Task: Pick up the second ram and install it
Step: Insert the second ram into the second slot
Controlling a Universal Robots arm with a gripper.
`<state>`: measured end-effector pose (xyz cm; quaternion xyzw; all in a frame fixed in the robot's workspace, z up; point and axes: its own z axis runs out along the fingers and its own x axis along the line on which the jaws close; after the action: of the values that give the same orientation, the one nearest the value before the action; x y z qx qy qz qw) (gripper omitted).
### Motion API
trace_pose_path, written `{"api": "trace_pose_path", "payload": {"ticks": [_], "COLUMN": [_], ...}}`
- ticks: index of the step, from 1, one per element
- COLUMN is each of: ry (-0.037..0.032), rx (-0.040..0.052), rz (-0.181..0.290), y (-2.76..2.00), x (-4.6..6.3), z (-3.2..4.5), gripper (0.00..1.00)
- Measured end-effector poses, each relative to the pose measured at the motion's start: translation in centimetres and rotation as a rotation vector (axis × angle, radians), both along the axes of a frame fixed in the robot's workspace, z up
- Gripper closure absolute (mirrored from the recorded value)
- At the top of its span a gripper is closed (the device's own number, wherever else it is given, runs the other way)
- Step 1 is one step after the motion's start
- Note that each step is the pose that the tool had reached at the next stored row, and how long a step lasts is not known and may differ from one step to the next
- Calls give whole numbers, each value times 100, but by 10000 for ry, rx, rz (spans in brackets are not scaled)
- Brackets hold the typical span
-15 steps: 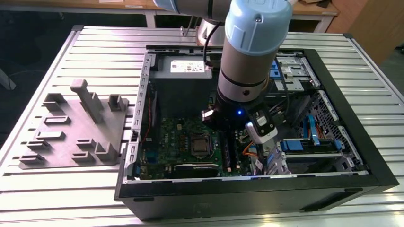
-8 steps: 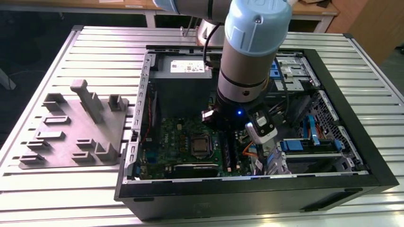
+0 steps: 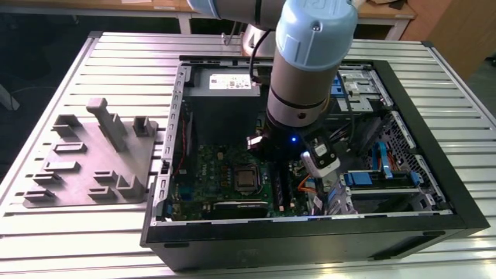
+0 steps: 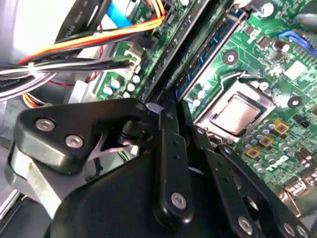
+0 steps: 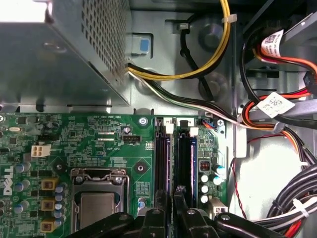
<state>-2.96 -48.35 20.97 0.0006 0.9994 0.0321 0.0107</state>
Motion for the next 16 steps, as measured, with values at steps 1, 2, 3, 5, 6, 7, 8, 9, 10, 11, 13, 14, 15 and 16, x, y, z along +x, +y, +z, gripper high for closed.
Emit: {"api": "trace_pose_path", "payload": {"ticks": [1, 2, 3, 5, 6, 7, 8, 9, 10, 11, 13, 14, 15, 16], "ry": [0, 0, -1, -1, -1, -1, -1, -1, 0, -1, -2, -2, -1, -1], "rx": [-1, 0, 1, 2, 2, 1, 1, 2, 1, 2, 5, 4, 4, 2], "rz": [0, 0, -1, -1, -1, -1, -1, -1, 0, -1, 0, -1, 0, 0], "y": [0, 0, 0, 0, 0, 0, 0, 0, 0, 0, 0, 0, 0, 0], "x": [0, 0, 0, 0, 0, 0, 0, 0, 0, 0, 0, 0, 0, 0], "z": [15, 33, 49, 100, 130, 158, 186, 210, 227, 234, 233, 233, 233, 234], "gripper": [80, 80, 80, 80, 80, 80, 80, 80, 80, 80, 80, 80, 80, 80]}}
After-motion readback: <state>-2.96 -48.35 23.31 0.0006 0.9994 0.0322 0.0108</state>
